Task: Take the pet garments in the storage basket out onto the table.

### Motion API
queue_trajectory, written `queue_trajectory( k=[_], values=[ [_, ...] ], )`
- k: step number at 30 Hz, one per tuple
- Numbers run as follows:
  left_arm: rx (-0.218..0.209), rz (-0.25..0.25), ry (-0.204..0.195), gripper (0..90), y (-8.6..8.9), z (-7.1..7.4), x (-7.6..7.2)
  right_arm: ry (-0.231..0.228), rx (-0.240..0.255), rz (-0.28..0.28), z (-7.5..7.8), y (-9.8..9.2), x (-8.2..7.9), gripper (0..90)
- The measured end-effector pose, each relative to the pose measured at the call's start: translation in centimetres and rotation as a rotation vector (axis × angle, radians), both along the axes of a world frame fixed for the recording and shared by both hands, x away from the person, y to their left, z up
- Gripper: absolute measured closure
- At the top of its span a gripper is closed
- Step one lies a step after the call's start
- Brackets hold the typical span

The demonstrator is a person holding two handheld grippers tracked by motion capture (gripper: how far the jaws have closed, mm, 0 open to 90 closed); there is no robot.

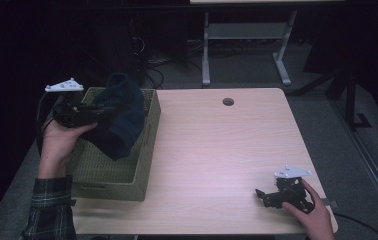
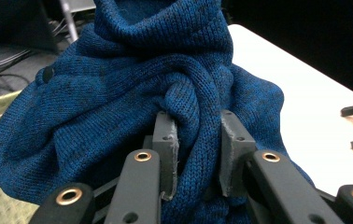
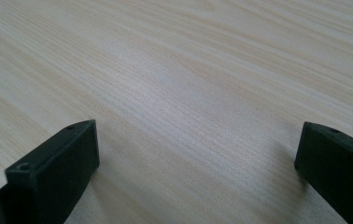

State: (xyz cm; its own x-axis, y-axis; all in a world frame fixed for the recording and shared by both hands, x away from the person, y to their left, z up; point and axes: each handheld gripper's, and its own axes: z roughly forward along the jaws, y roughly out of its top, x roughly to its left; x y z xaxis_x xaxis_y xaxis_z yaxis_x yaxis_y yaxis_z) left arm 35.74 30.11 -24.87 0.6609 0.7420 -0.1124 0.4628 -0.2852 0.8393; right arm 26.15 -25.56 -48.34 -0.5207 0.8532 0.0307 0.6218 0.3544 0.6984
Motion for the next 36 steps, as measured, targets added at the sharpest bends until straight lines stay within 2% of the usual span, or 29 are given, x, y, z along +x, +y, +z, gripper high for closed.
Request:
queue_trajectory(
  k=[6,14,25,36],
  values=[
    [-0.001,-0.039,-0.01,71.8,-1.8,0.8,0.3,0.0,0.0,0.0,0.0,0.0,0.0,0.0],
    [-0.004,-0.122,-0.01,71.8,-5.5,1.1,0.9,0.0,0.0,0.0,0.0,0.0,0.0,0.0],
    [0.017,-0.203,0.009,71.7,-10.5,0.3,1.9,0.001,0.002,-0.001,0.0,0.0,0.0,0.0],
    [0.032,-0.289,0.032,71.7,-15.9,-1.2,2.6,0.0,-0.001,0.001,0.0,0.0,0.0,0.0]
  ],
)
